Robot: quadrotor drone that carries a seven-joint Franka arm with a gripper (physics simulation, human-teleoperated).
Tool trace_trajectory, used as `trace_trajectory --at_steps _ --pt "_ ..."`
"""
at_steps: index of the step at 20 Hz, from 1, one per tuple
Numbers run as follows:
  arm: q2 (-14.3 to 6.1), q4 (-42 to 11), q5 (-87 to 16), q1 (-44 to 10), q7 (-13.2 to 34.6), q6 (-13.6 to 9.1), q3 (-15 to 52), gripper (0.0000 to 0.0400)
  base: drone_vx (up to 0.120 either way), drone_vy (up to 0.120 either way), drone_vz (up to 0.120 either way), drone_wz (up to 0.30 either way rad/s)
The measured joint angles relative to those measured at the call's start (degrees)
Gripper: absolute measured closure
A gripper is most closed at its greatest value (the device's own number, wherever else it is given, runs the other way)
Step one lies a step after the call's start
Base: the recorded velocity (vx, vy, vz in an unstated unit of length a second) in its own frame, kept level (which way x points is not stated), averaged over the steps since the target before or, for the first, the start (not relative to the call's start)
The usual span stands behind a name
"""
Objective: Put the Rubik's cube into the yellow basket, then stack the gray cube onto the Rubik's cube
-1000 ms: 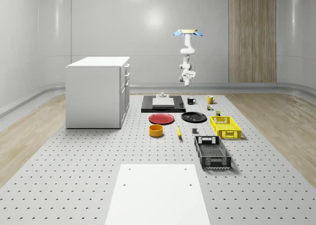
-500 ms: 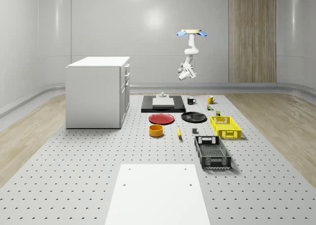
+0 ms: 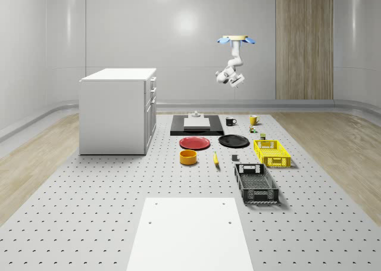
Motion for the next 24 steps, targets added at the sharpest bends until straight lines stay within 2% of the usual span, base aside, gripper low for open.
trace_trajectory --at_steps 4,9,13,18,24 --pt "-2.7 -3.0 -7.8 -9.5 6.4 -4.4 5.0 0.0000 0.120 0.120 0.000 0.000" --pt "-5.3 -4.1 -11.2 -16.2 10.8 -7.0 8.3 0.0000 0.120 0.120 0.000 0.000" --pt "-7.0 -4.3 -11.9 -18.9 12.7 -7.4 9.6 0.0000 0.120 0.120 0.000 0.000" --pt "-8.8 -4.3 -11.7 -20.8 14.1 -6.9 10.7 0.0000 0.120 0.120 0.000 0.000" --pt "-10.8 -4.2 -10.9 -22.1 15.1 -5.6 11.6 0.0000 0.120 0.000 -0.100 0.000"
